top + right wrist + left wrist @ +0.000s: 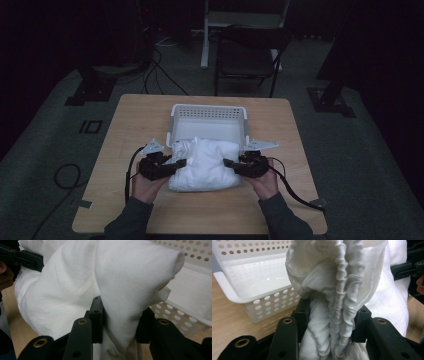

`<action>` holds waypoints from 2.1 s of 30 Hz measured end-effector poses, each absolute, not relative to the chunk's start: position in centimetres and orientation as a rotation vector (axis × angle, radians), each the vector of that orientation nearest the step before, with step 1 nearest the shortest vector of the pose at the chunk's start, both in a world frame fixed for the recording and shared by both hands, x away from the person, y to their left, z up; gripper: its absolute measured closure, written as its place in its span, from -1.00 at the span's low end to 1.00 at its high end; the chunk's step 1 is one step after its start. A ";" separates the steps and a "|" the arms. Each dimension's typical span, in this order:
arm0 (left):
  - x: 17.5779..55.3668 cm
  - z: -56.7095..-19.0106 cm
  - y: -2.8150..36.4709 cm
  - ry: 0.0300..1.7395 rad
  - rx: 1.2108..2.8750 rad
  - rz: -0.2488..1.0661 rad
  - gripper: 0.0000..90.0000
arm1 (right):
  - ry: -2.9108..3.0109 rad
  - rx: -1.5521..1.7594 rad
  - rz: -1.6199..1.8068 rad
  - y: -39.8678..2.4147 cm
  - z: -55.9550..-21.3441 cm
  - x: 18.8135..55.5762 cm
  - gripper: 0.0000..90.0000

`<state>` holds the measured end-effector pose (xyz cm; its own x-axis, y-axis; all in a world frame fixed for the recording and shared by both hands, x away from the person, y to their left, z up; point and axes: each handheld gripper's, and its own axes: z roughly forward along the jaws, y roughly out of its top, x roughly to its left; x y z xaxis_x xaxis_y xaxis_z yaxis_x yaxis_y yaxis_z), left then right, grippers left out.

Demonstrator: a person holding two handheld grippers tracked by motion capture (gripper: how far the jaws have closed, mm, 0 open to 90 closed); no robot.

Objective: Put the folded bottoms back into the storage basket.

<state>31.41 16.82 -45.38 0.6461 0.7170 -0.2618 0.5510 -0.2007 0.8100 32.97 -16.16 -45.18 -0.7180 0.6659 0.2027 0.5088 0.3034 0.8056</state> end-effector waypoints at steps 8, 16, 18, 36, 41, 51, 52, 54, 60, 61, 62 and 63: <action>31.7 -44.3 16.7 0.990 1.869 0.225 0.32 | 2.379 1.088 1.400 -16.4 -44.3 33.3 0.46; 32.1 -43.2 16.5 0.972 1.862 0.251 0.32 | 2.352 1.067 1.396 -16.5 -43.1 33.5 0.47; 32.4 -43.0 16.4 0.971 1.860 0.256 0.32 | 2.350 1.060 1.398 -16.6 -42.9 33.8 0.47; 34.2 -41.4 16.4 0.957 1.840 0.272 0.32 | 2.322 1.054 1.409 -16.7 -41.1 35.5 0.47; 34.6 -41.0 16.4 0.958 1.832 0.274 0.32 | 2.312 1.050 1.408 -16.7 -40.7 35.9 0.47; 35.7 -40.1 16.4 0.956 1.819 0.290 0.32 | 2.296 1.053 1.406 -16.5 -39.7 36.9 0.47; 35.8 -40.1 16.4 0.959 1.815 0.288 0.32 | 2.292 1.047 1.403 -16.5 -39.6 37.0 0.47; 36.1 -40.0 16.4 0.958 1.812 0.289 0.32 | 2.289 1.049 1.400 -16.4 -39.4 37.3 0.47; 36.9 -40.0 16.4 0.962 1.808 0.286 0.32 | 2.286 1.054 1.393 -16.4 -39.2 38.0 0.47; 37.1 -40.0 16.4 0.961 1.809 0.287 0.32 | 2.285 1.056 1.391 -16.4 -39.2 38.1 0.47; 37.2 -40.0 16.4 0.963 1.811 0.287 0.32 | 2.284 1.057 1.391 -16.4 -39.2 38.2 0.47; 37.3 -39.9 16.4 0.961 1.811 0.290 0.32 | 2.281 1.059 1.390 -16.4 -39.1 38.3 0.47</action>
<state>37.31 16.38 -39.91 0.6523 0.7234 -0.2262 0.4775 -0.1605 0.8639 38.30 -16.37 -39.13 -0.6973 0.7030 0.1400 0.4469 0.2737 0.8517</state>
